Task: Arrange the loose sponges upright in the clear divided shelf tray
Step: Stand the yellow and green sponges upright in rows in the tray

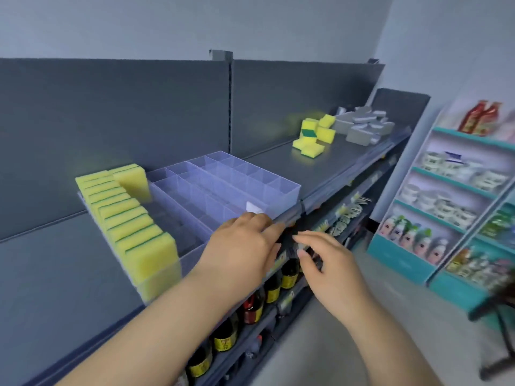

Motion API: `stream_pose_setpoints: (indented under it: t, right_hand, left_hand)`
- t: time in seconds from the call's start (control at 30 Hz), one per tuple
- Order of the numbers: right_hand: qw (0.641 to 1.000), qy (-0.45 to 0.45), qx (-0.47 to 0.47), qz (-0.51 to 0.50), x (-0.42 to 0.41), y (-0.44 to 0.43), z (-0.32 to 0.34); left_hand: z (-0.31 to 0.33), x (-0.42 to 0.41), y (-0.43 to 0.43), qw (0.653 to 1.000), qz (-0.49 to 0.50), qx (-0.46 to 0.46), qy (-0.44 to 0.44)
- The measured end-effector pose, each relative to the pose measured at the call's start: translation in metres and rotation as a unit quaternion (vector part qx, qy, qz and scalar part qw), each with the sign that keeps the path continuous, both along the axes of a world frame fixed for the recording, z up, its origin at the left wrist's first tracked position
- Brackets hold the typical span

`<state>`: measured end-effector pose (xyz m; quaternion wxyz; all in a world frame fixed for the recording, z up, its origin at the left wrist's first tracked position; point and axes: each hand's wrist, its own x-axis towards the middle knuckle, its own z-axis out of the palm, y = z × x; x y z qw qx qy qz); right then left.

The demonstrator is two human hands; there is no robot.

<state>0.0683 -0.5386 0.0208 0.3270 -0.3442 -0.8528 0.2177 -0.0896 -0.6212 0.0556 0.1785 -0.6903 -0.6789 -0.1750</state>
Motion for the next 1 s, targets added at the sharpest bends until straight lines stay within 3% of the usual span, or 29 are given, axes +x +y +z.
stream_pose_setpoints:
  t: [0.27, 0.4, 0.53, 1.0]
  right_hand:
    - [0.991, -0.064, -0.086, -0.075, 0.088, 0.082, -0.055]
    - [0.982, -0.096, -0.133, -0.091, 0.133, 0.138, -0.076]
    - [0.979, -0.103, -0.157, -0.084, 0.174, 0.195, -0.089]
    - [0.989, -0.074, -0.123, -0.046, 0.226, 0.349, -0.06]
  left_hand:
    - [-0.061, 0.055, 0.098, 0.996, -0.037, -0.072, -0.022]
    - [-0.092, 0.085, 0.161, 0.984, 0.002, -0.154, -0.096]
    - [-0.109, 0.116, 0.22, 0.978, 0.041, -0.178, -0.098]
    - [-0.075, 0.153, 0.368, 0.992, 0.07, -0.03, -0.102]
